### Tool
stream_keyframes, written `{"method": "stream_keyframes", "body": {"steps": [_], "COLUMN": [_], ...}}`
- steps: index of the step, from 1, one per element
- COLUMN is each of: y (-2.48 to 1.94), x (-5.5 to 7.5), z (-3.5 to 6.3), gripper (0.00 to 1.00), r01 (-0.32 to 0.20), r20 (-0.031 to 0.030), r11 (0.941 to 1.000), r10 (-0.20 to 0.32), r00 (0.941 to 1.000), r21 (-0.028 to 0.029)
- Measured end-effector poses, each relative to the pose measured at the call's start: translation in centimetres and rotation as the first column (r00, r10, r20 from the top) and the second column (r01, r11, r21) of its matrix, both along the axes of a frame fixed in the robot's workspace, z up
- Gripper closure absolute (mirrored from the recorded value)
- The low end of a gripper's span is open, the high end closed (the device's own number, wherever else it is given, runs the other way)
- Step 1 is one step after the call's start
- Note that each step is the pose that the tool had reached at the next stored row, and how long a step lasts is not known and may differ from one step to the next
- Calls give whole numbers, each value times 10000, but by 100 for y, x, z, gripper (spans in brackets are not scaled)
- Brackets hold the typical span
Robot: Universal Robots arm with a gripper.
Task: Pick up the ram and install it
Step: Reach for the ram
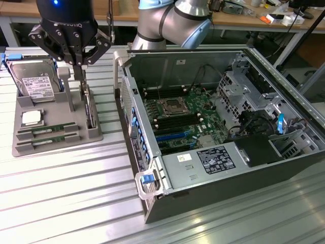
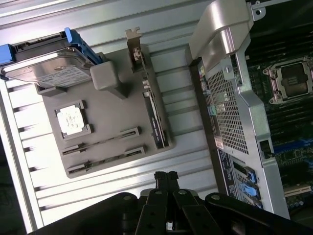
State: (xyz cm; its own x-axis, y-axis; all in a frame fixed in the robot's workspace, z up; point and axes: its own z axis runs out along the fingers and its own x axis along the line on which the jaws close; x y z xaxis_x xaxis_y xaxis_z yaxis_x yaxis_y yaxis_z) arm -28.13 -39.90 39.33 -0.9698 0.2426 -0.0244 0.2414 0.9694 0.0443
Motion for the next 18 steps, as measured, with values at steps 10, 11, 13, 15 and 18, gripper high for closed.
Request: {"method": "stream_keyframes", "body": {"steps": [10, 11, 13, 15, 18], "y": [0, 0, 0, 0, 0], "x": [-263, -288, -319, -321, -321], "z": [0, 0, 0, 0, 0], "gripper": [89, 89, 89, 89, 89], "r01": [0, 1, -1, -39, -777], "r20": [0, 1, 0, 1, -1], "r11": [10000, 10000, 10000, 10000, 9970], "r10": [0, -1, 1, 39, 777], "r00": [10000, 10000, 10000, 10000, 9970], "r21": [0, 0, 0, 1, -1]}}
